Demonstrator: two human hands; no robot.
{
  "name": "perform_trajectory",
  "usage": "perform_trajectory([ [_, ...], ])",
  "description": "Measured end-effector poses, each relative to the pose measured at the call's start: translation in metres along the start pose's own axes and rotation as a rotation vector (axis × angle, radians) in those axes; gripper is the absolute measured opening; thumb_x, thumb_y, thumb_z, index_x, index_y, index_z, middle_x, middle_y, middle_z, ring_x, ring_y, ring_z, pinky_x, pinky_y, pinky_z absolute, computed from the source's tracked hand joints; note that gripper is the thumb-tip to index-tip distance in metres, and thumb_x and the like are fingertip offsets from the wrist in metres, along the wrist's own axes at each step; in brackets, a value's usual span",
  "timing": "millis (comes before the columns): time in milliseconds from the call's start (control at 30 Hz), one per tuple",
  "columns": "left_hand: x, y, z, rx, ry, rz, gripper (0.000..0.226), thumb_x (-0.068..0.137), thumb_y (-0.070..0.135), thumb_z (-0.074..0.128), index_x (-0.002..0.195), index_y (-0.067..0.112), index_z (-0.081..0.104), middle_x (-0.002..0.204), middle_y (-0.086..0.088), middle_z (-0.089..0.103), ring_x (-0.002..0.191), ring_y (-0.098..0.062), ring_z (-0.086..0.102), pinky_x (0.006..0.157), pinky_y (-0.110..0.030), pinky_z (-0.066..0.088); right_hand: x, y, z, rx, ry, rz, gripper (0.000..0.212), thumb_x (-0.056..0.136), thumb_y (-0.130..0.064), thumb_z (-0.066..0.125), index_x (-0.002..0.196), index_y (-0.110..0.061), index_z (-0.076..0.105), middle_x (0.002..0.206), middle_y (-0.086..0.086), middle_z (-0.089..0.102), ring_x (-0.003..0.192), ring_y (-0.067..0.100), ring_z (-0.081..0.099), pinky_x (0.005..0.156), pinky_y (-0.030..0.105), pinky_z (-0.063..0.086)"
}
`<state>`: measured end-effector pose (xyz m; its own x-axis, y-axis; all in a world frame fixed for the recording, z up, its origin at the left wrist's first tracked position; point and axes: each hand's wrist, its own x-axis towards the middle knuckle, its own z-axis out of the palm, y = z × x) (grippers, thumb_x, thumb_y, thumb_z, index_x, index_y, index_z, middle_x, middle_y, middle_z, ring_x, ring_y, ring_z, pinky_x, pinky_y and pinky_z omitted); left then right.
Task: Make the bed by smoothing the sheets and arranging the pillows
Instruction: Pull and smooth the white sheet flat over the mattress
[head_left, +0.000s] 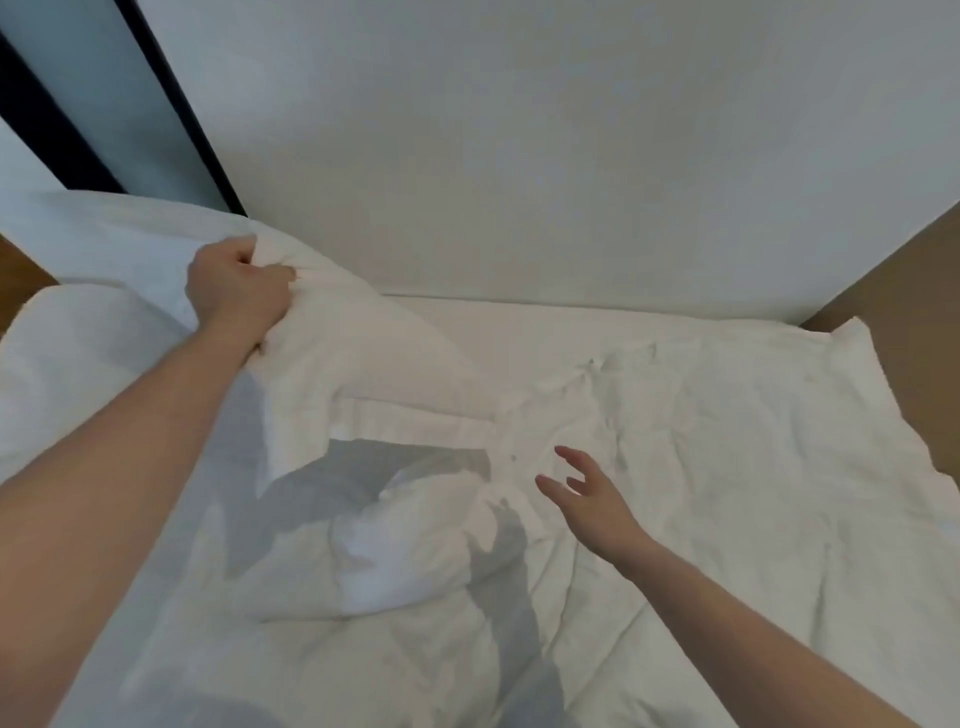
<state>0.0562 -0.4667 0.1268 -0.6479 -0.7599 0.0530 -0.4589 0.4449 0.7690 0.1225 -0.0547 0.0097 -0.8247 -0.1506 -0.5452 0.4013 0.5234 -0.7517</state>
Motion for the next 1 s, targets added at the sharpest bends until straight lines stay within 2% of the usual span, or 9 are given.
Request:
perform_trajectory([
  [100, -0.028, 0.042, -0.033, -0.098, -0.059, 0.235, 0.045, 0.071, 0.02, 0.075, 0.059, 0.014, 0.032, 0.062, 0.005, 0.027, 0.066, -0.016, 0.031, 0.062, -0.029, 0.025, -0.016, -0.017, -0.03, 0.126, 0.015, 0.03, 0.058, 0.088, -0.057, 0.068, 0.141, -0.043, 0.048, 0.146, -0.018, 0.048, 0.131, 0.01, 0.049, 0.108, 0.037, 0.043],
  [300, -0.178, 0.115, -0.033, -0.317, -0.407, 0.784, 0.059, 0.076, -0.008, 0.071, 0.056, 0.02, 0.024, 0.059, 0.007, 0.022, 0.057, -0.006, 0.023, 0.054, -0.023, 0.02, -0.039, -0.023, -0.064, 0.322, -0.139, 0.237, 0.086, 0.08, -0.08, 0.06, 0.15, -0.033, 0.042, 0.144, -0.007, 0.053, 0.129, 0.024, 0.054, 0.111, 0.047, 0.044],
  [433, -0.263, 0.145, -0.011, -0.415, -0.604, 0.946, 0.061, 0.076, -0.016, 0.073, 0.053, 0.011, 0.022, 0.059, -0.001, 0.024, 0.054, -0.016, 0.024, 0.054, -0.026, 0.017, -0.069, -0.012, -0.083, 0.452, -0.075, 0.224, 0.05, 0.088, -0.075, 0.054, 0.117, -0.035, 0.061, 0.106, -0.015, 0.065, 0.101, 0.005, 0.063, 0.082, 0.017, 0.048],
  [600, -0.311, 0.168, 0.022, -0.473, -0.77, 0.99, 0.057, 0.079, -0.004, 0.071, 0.055, 0.014, 0.023, 0.06, 0.001, 0.024, 0.054, -0.017, 0.026, 0.054, -0.025, 0.017, -0.107, 0.039, -0.152, 0.705, -0.066, 0.364, 0.053, 0.105, -0.047, 0.041, 0.08, -0.02, 0.079, 0.079, 0.004, 0.072, 0.065, 0.01, 0.07, 0.067, 0.028, 0.048],
  [667, -0.31, 0.17, 0.047, -0.404, -0.812, 0.995, 0.057, 0.085, 0.003, 0.072, 0.056, 0.015, 0.025, 0.062, 0.0, 0.027, 0.054, -0.02, 0.03, 0.054, -0.026, 0.02, -0.117, 0.063, -0.191, 0.723, 0.148, 0.363, 0.038, 0.091, -0.048, 0.067, 0.102, -0.012, 0.074, 0.099, 0.008, 0.073, 0.078, 0.011, 0.073, 0.069, 0.025, 0.052],
  [733, -0.305, 0.163, 0.076, -0.244, -0.852, 1.001, 0.055, 0.092, 0.013, 0.073, 0.058, 0.017, 0.029, 0.064, 0.002, 0.032, 0.056, -0.021, 0.037, 0.054, -0.028, 0.028, -0.123, 0.081, -0.232, 0.757, 0.403, 0.365, 0.069, 0.066, -0.042, 0.089, 0.123, -0.01, 0.067, 0.115, 0.008, 0.072, 0.098, 0.022, 0.071, 0.078, 0.031, 0.056],
  [767, -0.302, 0.155, 0.093, -0.13, -0.879, 0.998, 0.053, 0.094, 0.02, 0.071, 0.059, 0.018, 0.031, 0.065, 0.002, 0.036, 0.056, -0.018, 0.041, 0.056, -0.029, 0.033, -0.123, 0.085, -0.253, 0.799, 0.522, 0.313, 0.071, 0.065, -0.029, 0.09, 0.127, -0.007, 0.065, 0.115, 0.009, 0.072, 0.098, 0.025, 0.071, 0.075, 0.032, 0.057],
  [867, -0.318, 0.131, 0.149, 0.201, -0.958, 0.975, 0.048, 0.093, 0.051, 0.057, 0.061, 0.022, 0.038, 0.073, 0.003, 0.047, 0.062, -0.012, 0.05, 0.062, -0.035, 0.045, -0.135, 0.071, -0.319, 0.761, 0.707, 0.183, 0.044, 0.074, -0.001, 0.079, 0.116, -0.006, 0.066, 0.103, 0.008, 0.074, 0.089, 0.026, 0.071, 0.067, 0.031, 0.056],
  [1000, -0.4, 0.129, 0.227, 0.308, -1.125, 0.934, 0.045, 0.091, 0.058, 0.052, 0.062, 0.026, 0.041, 0.07, 0.008, 0.048, 0.065, -0.009, 0.048, 0.068, -0.039, 0.049, -0.142, 0.078, -0.403, 0.533, 0.815, 0.043, 0.034, 0.073, 0.004, 0.079, 0.104, -0.01, 0.072, 0.087, -0.001, 0.072, 0.072, 0.014, 0.066, 0.061, 0.024, 0.051],
])
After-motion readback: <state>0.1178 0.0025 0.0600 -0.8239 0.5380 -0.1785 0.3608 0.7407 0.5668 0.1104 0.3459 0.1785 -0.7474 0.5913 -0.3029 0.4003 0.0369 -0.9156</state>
